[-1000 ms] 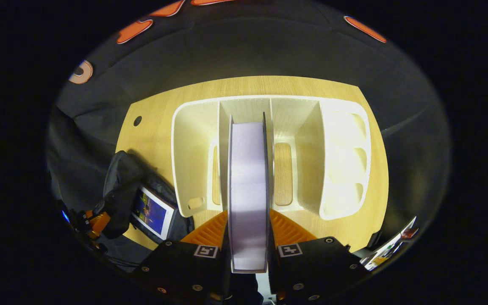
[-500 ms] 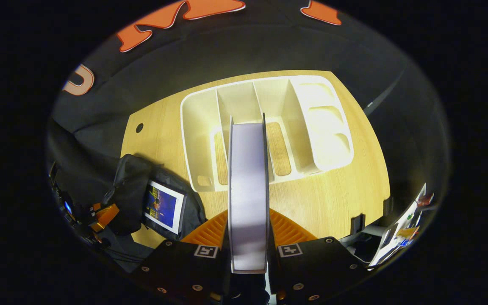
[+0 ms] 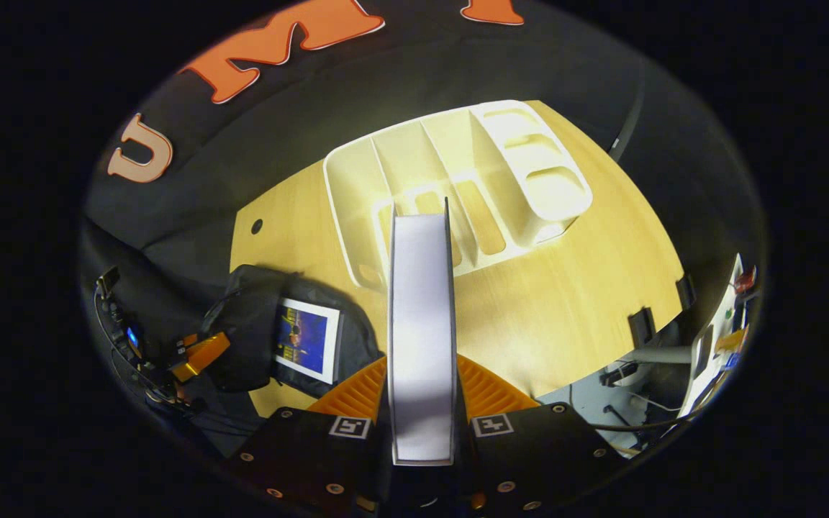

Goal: Open the schoolbag, grab two books from the bookshelf and put them into the schoolbag.

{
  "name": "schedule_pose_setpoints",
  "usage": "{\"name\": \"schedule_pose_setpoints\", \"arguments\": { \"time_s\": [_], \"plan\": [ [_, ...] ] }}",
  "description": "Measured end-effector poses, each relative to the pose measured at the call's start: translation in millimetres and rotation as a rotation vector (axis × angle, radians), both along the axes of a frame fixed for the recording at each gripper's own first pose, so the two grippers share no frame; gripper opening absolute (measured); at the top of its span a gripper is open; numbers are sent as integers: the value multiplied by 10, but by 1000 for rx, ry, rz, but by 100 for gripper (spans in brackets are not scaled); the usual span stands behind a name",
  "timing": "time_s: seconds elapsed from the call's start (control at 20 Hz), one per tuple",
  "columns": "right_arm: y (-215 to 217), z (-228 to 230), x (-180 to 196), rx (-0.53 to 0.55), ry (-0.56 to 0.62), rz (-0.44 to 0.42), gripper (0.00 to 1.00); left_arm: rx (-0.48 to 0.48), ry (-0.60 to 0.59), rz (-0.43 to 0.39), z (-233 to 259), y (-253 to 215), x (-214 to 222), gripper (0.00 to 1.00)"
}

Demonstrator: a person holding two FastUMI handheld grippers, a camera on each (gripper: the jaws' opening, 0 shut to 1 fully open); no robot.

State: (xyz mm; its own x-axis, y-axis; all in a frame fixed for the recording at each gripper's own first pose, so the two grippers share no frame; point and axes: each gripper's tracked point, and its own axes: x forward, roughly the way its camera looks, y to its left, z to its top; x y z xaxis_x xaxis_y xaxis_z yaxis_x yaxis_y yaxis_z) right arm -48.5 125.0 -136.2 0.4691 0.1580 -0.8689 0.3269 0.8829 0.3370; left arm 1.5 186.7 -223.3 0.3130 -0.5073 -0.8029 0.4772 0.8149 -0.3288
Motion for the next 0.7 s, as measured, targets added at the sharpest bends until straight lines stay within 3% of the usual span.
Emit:
{"name": "schedule_pose_setpoints", "arguments": {
  "time_s": [0.35, 0.7],
  "plan": [
    [488, 72, -142, 129, -69, 1, 36, -6, -12, -4, -8, 0, 15, 6],
    [1044, 106, 106, 296, -191, -7, 36, -17, -16, -1, 12, 0, 21, 6]
  ]
}}
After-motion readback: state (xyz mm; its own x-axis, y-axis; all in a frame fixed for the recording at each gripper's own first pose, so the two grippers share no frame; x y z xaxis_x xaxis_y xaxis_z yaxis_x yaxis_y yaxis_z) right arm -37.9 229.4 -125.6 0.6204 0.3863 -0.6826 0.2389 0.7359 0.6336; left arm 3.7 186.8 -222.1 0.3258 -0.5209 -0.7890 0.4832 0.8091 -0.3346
